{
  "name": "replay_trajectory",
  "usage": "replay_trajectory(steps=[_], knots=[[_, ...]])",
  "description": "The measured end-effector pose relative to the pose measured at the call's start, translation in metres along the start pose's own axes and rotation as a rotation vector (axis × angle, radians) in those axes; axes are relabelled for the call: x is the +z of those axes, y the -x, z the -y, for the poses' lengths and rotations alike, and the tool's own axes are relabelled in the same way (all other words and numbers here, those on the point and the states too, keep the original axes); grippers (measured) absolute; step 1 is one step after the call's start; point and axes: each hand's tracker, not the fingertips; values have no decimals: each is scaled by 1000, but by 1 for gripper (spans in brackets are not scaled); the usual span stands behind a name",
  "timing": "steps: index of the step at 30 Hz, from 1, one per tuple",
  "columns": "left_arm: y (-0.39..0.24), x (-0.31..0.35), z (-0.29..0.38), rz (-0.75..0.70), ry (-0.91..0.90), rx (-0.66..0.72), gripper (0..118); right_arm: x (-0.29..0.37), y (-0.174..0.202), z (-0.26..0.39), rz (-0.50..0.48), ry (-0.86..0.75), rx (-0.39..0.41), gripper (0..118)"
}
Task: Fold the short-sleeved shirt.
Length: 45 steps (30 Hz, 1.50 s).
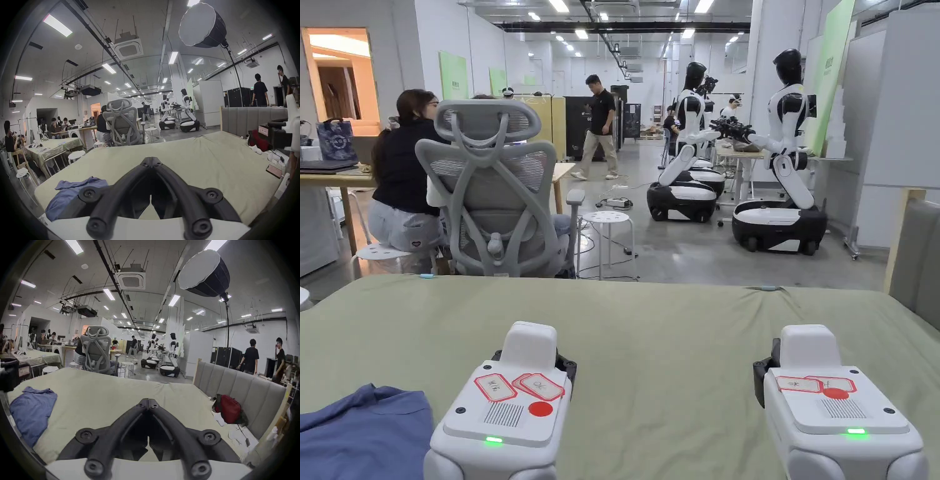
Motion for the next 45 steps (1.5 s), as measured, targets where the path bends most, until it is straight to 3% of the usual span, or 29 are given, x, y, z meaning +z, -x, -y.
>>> replay_trajectory(steps=[3, 6, 14, 19, 22, 25, 28, 33, 36, 40, 41, 42, 43, 44, 45], knots=[[18, 2, 3, -55, 4, 1, 0, -3, 12, -4, -29, 1, -4, 0], [54, 14, 4, -139, 12, 7, 0, -8, 47, -9, -104, -4, -5, 0], [185, 80, 25, -466, 84, 35, 0, 4, 198, -28, -451, -42, 16, 0], [233, 101, 47, -567, 146, 72, 0, 14, 255, -25, -567, -38, 35, 0], [241, 92, 56, -560, 189, 68, 0, 10, 271, -20, -593, -23, 40, 0], [249, 61, 69, -492, 341, 110, 0, 2, 281, -15, -606, -6, 49, 0], [274, 2, 95, -351, 533, 184, 0, -8, 292, -7, -611, 19, 77, 0], [311, -100, 148, -242, 795, 286, 0, -30, 309, 11, -611, 62, 122, 0], [315, -146, 172, -181, 876, 278, 0, -48, 317, 21, -606, 92, 134, 0], [317, -188, 189, -96, 852, 356, 0, -71, 323, 28, -591, 116, 130, 0], [315, -198, 192, -94, 857, 345, 14, -76, 324, 30, -584, 121, 126, 0], [312, -208, 196, -91, 858, 336, 47, -80, 325, 30, -579, 125, 123, 0], [309, -214, 200, -92, 857, 333, 97, -85, 325, 32, -575, 131, 122, 0], [305, -220, 204, -99, 857, 331, 118, -89, 326, 34, -571, 137, 126, 0], [301, -221, 206, -96, 815, 354, 110, -92, 326, 36, -568, 142, 133, 0]])
